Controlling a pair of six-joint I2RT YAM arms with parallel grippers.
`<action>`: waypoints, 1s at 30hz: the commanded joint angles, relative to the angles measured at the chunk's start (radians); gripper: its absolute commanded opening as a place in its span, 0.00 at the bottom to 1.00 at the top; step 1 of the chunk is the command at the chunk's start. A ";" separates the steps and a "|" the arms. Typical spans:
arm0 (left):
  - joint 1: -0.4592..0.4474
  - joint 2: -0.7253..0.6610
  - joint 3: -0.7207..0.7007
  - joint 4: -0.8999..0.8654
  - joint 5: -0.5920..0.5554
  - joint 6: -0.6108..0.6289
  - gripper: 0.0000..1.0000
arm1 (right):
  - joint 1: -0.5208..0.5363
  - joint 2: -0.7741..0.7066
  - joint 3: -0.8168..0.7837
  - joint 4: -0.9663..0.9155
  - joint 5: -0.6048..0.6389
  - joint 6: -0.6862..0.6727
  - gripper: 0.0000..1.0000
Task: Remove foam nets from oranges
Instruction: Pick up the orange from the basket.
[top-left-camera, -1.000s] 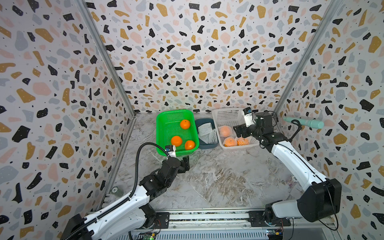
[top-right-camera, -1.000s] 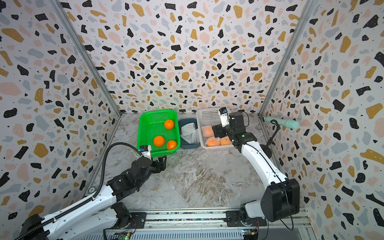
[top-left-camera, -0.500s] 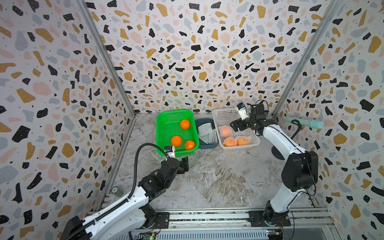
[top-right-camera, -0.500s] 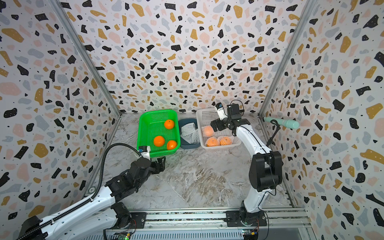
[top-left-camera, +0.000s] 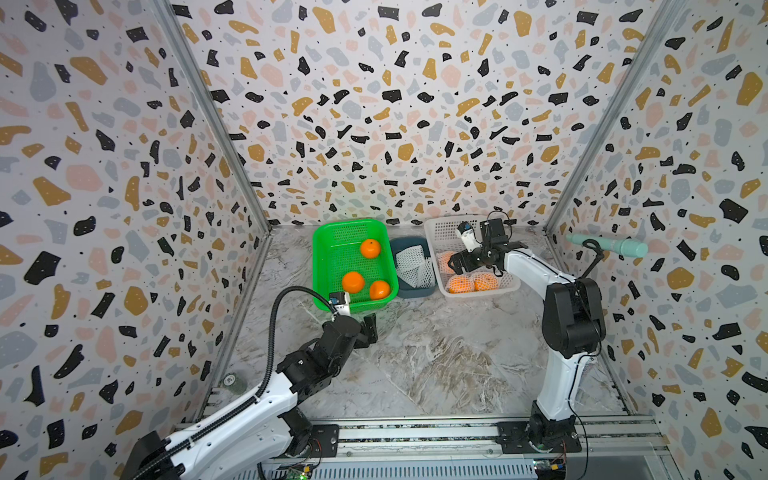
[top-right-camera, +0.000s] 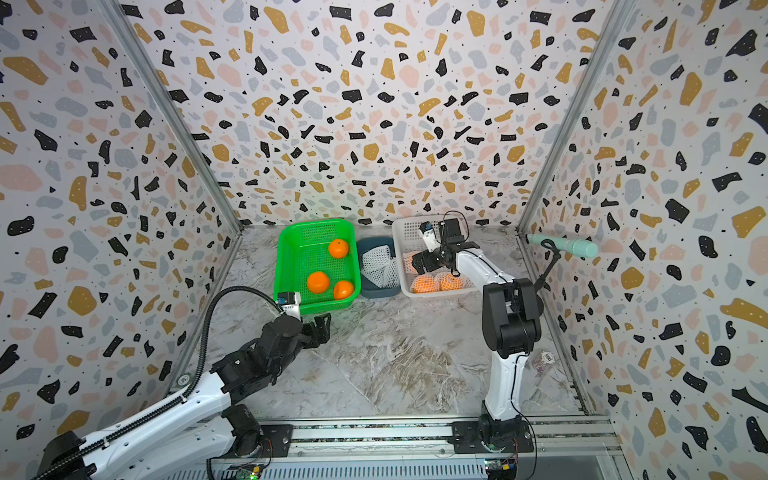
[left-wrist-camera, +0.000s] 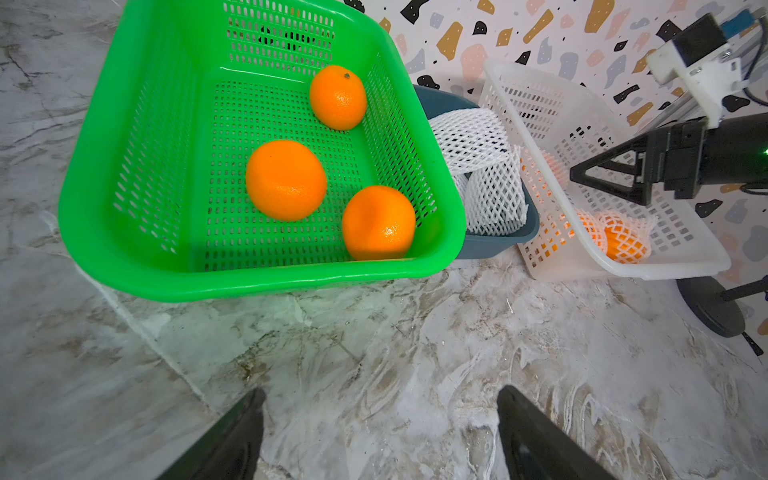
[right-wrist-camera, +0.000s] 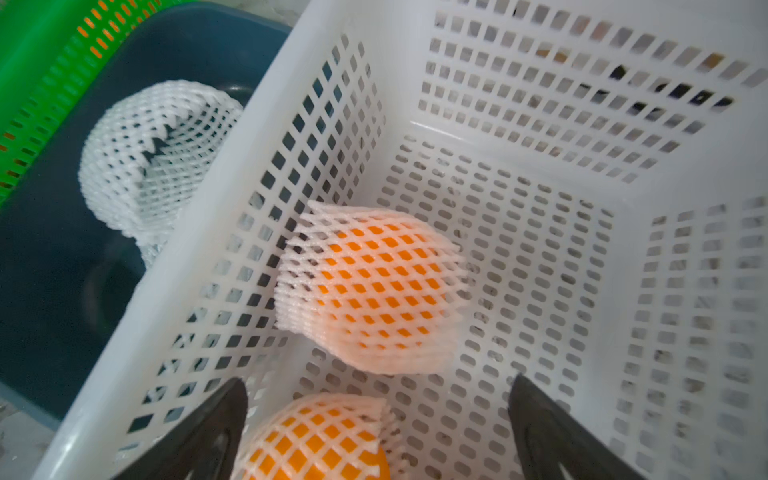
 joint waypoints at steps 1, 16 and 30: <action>0.004 -0.002 0.027 0.005 -0.014 0.012 0.88 | 0.036 -0.006 0.026 0.042 0.058 0.088 0.99; 0.004 -0.026 0.023 -0.016 -0.023 0.008 0.88 | 0.075 0.096 0.140 0.027 0.180 0.204 0.99; 0.004 -0.028 0.025 -0.021 -0.025 0.008 0.88 | 0.084 0.151 0.177 0.004 0.239 0.226 0.99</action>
